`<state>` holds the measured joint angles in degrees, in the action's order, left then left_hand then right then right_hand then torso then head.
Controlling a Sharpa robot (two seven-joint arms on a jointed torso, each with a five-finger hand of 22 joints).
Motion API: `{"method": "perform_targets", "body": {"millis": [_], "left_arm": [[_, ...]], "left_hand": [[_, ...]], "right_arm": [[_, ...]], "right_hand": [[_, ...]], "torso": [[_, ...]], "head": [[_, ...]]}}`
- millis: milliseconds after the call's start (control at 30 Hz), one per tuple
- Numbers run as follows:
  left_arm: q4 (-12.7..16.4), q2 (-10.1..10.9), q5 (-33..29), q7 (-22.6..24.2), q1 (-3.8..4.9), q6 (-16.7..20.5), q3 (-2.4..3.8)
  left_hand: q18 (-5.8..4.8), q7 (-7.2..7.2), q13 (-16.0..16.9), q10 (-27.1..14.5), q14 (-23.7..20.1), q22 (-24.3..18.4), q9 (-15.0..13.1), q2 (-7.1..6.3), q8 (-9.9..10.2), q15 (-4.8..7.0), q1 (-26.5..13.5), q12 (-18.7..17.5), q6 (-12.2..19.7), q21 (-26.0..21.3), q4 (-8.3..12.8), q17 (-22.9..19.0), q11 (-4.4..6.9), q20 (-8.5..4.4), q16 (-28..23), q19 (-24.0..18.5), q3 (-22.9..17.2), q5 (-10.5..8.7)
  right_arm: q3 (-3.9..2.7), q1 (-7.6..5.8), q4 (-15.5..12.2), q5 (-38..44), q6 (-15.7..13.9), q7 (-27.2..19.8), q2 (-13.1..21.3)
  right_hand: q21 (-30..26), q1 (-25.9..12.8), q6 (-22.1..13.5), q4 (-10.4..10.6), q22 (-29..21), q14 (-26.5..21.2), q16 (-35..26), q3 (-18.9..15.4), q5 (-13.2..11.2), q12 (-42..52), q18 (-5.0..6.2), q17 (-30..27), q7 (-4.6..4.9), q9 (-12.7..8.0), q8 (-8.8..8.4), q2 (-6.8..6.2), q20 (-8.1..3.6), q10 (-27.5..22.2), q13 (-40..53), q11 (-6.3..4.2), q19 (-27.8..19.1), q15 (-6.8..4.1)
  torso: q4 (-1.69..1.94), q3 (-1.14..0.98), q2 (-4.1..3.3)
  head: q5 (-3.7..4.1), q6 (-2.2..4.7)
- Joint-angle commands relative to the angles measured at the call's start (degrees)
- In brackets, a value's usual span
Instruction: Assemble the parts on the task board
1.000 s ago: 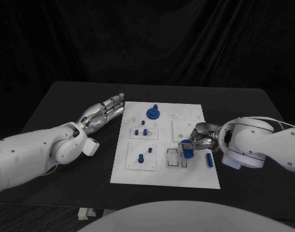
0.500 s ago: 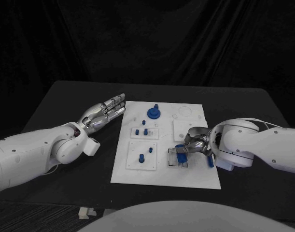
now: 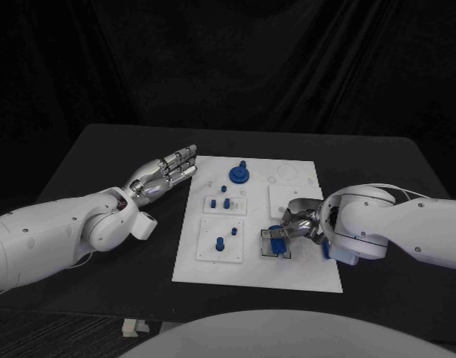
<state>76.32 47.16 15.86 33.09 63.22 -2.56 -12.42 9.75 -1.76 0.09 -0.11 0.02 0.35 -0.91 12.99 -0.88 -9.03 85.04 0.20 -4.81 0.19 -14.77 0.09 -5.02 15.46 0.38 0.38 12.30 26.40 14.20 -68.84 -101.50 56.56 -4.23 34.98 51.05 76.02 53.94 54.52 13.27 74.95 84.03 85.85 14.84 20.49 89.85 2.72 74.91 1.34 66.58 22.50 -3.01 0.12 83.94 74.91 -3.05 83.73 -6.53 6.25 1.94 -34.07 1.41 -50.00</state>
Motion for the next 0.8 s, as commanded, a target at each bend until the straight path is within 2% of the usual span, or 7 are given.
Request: {"method": "perform_targets", "body": {"millis": [33, 67, 100, 267, 567, 767, 800], "left_arm": [[0.0, -0.2, -0.3, 0.4, -0.06, -0.9, 0.06], [0.0, -0.2, -0.3, 0.3, -0.06, -0.9, 0.06], [0.0, -0.2, -0.3, 0.3, -0.06, -1.0, 0.06], [-0.1, -0.2, -0.3, 0.2, -0.06, -1.1, 0.06], [-0.2, -0.3, -0.3, 0.0, -0.07, -1.4, 0.06], [-0.3, -0.3, -0.3, -0.2, -0.07, -1.5, 0.06], [-0.3, -0.3, -0.3, -0.2, -0.07, -1.5, 0.06]], "left_hand": [[0.51, -0.5, -0.1, 0.1, 0.0, 0.1, -0.1, 0.0, -0.2, -0.31, 0.4, -0.2, 0.0, 0.1, 0.3, -0.1, 0.29, 0.27, -0.4, -0.1, 0.0, 0.23], [0.51, -0.5, -0.1, 0.1, 0.0, 0.1, -0.1, 0.0, -0.2, -0.31, 0.4, -0.2, 0.0, 0.1, 0.3, -0.1, 0.29, 0.27, -0.4, -0.1, 0.0, 0.23], [0.51, -0.5, -0.1, 0.1, 0.0, 0.1, -0.1, 0.0, -0.2, -0.31, 0.4, -0.2, 0.0, 0.1, 0.3, -0.1, 0.29, 0.27, -0.4, -0.1, 0.0, 0.23], [0.5, -0.61, -0.1, 0.1, 0.0, 0.1, -0.1, 0.04, -0.2, -0.44, 0.4, -0.2, 0.0, 0.1, 0.4, -0.1, 0.3, 0.32, -0.4, -0.1, -0.1, 0.26], [0.5, -0.61, -0.1, 0.1, 0.0, 0.1, -0.1, 0.04, -0.2, -0.44, 0.4, -0.2, 0.0, 0.1, 0.4, -0.1, 0.3, 0.32, -0.4, -0.1, -0.1, 0.26], [0.5, -0.61, -0.1, 0.1, 0.0, 0.1, -0.1, 0.04, -0.2, -0.44, 0.4, -0.2, 0.0, 0.1, 0.4, -0.1, 0.3, 0.32, -0.4, -0.1, -0.1, 0.26], [0.5, -0.61, -0.1, 0.1, 0.0, 0.1, -0.1, 0.04, -0.2, -0.44, 0.4, -0.2, 0.0, 0.1, 0.4, -0.1, 0.3, 0.32, -0.4, -0.1, -0.1, 0.26]], "right_arm": [[-0.01, 0.2, 0.1, -0.2, 1.2, 1.0, -0.1], [-0.01, 0.22, 0.1, -0.2, 1.3, 1.0, -0.1], [-0.01, 0.23, 0.2, -0.2, 1.5, 0.9, -0.2], [-0.01, 0.32, 0.4, -0.2, 1.9, 0.9, -0.3], [-0.01, 0.52, 0.6, -0.2, 2.1, 0.9, -0.4], [-0.01, 0.6, 0.6, -0.2, 1.9, 0.6, -0.4], [-0.01, 0.6, 0.6, -0.2, 1.8, 0.5, -0.4]], "right_hand": [[-0.4, -0.8, -0.4, 0.4, 10.1, 4.0, -0.5, -1.0, -1.6, 0.1, 0.79, 5.2, 0.03, -0.1, -0.42, 0.03, 0.38, 6.1, 15.1, 0.42, -0.2, 0.56], [-0.5, -0.9, -0.4, 0.5, 10.1, 4.0, -0.5, -1.2, -2.0, 0.1, 0.79, 5.2, 0.04, -0.2, -0.46, 0.05, 0.39, 6.1, 15.1, 0.44, -0.2, 0.57], [-0.9, -1.9, -0.4, 1.2, 10.0, 4.0, -0.6, -2.1, -4.6, 0.1, 0.86, 4.9, 0.09, -0.3, -0.57, -0.01, 0.43, 6.1, 15.1, 0.48, -0.3, 0.61], [-1.5, -3.6, -0.4, 2.6, 9.9, 4.0, -0.7, -4.3, -10.6, 0.1, 0.94, 4.8, 0.14, -0.4, -0.69, 0.12, 0.47, 6.1, 15.1, 0.52, -0.3, 0.64], [-1.9, -5.7, -0.6, 3.2, 9.9, 4.1, -0.7, -7.6, -14.7, 0.1, 0.97, 4.8, 0.21, -0.4, -0.77, 1.07, 0.5, 6.1, 15.1, 0.6, -0.2, 0.68], [-2.0, -7.0, -0.7, 3.3, 9.9, 4.1, -0.7, -9.1, -16.1, 0.1, 0.97, 4.8, 0.25, -0.4, -0.75, 1.46, 0.52, 6.1, 15.1, 0.63, -0.1, 0.71], [-2.0, -7.7, -0.7, 3.4, 9.9, 4.1, -0.6, -10.0, -17.0, 0.1, 0.96, 5.0, 0.23, -0.4, -0.68, 1.48, 0.54, 6.1, 15.1, 0.65, -0.1, 0.71]], "torso": [[0.01, -0.01, 0.06], [-0.01, -0.02, 0.08], [-0.04, -0.02, 0.08], [0.02, -0.04, 0.12], [0.0, -0.04, 0.14], [-0.05, -0.04, 0.12], [-0.04, -0.05, 0.12]], "head": [[-0.15, 0.0], [-0.17, 0.0], [-0.19, 0.0], [-0.23, 0.0], [-0.32, 0.0], [-0.49, 0.0], [-0.5, 0.0]]}}
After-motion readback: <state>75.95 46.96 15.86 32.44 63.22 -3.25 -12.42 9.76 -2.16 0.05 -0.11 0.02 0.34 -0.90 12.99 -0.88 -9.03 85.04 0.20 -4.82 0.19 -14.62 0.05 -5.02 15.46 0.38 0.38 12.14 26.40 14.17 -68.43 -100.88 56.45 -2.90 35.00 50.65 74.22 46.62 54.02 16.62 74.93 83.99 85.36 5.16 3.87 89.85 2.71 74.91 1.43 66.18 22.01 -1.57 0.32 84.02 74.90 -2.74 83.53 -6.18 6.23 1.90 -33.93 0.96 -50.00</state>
